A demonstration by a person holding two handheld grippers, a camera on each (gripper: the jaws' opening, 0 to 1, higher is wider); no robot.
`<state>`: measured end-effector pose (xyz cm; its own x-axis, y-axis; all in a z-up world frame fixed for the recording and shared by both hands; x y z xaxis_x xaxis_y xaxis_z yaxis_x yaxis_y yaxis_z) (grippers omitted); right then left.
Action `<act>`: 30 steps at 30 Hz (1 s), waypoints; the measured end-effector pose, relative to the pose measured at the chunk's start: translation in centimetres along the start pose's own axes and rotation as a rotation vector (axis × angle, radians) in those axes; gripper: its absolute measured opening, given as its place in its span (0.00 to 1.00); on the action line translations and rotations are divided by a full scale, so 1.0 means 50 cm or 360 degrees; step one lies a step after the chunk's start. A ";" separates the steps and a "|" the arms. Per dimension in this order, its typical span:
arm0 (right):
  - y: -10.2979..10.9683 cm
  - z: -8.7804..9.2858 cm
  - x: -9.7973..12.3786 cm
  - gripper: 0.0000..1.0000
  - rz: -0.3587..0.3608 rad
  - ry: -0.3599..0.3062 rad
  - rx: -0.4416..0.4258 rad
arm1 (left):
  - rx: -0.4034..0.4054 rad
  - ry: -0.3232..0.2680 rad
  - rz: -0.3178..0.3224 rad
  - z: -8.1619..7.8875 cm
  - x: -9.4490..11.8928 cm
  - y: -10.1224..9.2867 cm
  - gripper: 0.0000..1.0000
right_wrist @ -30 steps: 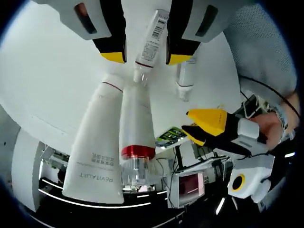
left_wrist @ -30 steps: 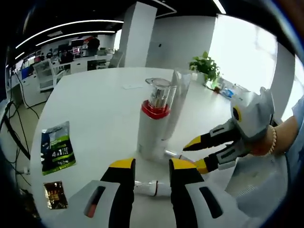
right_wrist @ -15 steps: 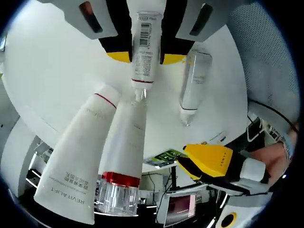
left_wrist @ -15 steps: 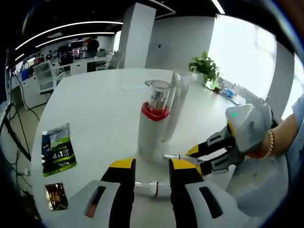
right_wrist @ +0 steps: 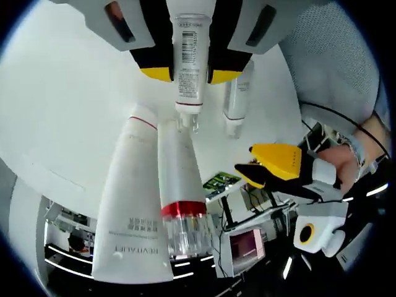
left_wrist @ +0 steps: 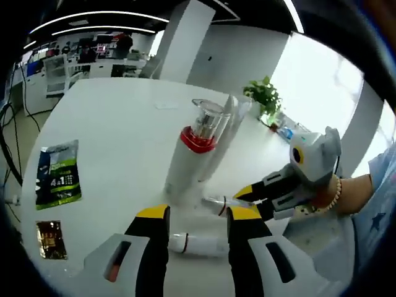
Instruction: Arrange the skincare products in the storage area until every visible bottle or jar stands upright without overlapping.
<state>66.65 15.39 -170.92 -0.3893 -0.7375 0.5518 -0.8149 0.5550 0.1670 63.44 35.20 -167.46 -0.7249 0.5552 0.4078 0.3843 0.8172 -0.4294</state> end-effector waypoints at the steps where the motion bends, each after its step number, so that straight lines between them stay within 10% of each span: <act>1: 0.001 -0.002 0.006 0.15 0.0004 0.0001 0.0004 | 0.0076 -0.0018 0.0027 0.000 0.001 0.000 0.33; 8: 0.047 -0.056 0.023 0.15 -0.0290 -0.0431 -0.0033 | 0.0236 -0.0055 0.0108 0.000 0.003 0.003 0.33; 20: 0.057 -0.056 0.020 0.15 -0.0317 -0.0480 0.0120 | 0.0582 -0.0238 0.0291 -0.010 0.011 0.002 0.19; 30: 0.059 -0.054 0.013 0.16 -0.0262 -0.0443 0.0212 | 0.0462 -0.0308 0.0454 -0.023 0.013 -0.032 0.16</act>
<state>65.13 17.59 -167.85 -0.3351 -0.8998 0.2794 -0.9183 0.3782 0.1169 63.00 34.42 -165.60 -0.7174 0.6903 0.0942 0.4278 0.5432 -0.7224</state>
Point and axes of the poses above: the point that each gripper's makers call its tool centre point, and the gripper's own axes: x roughly backward along the fingers, y roughly to its left, z roughly out of its underside, the point moved 10 cm from there along x, roughly backward along the fingers, and after that the axes turned 7 degrees about -y, right-handed, at the moved point
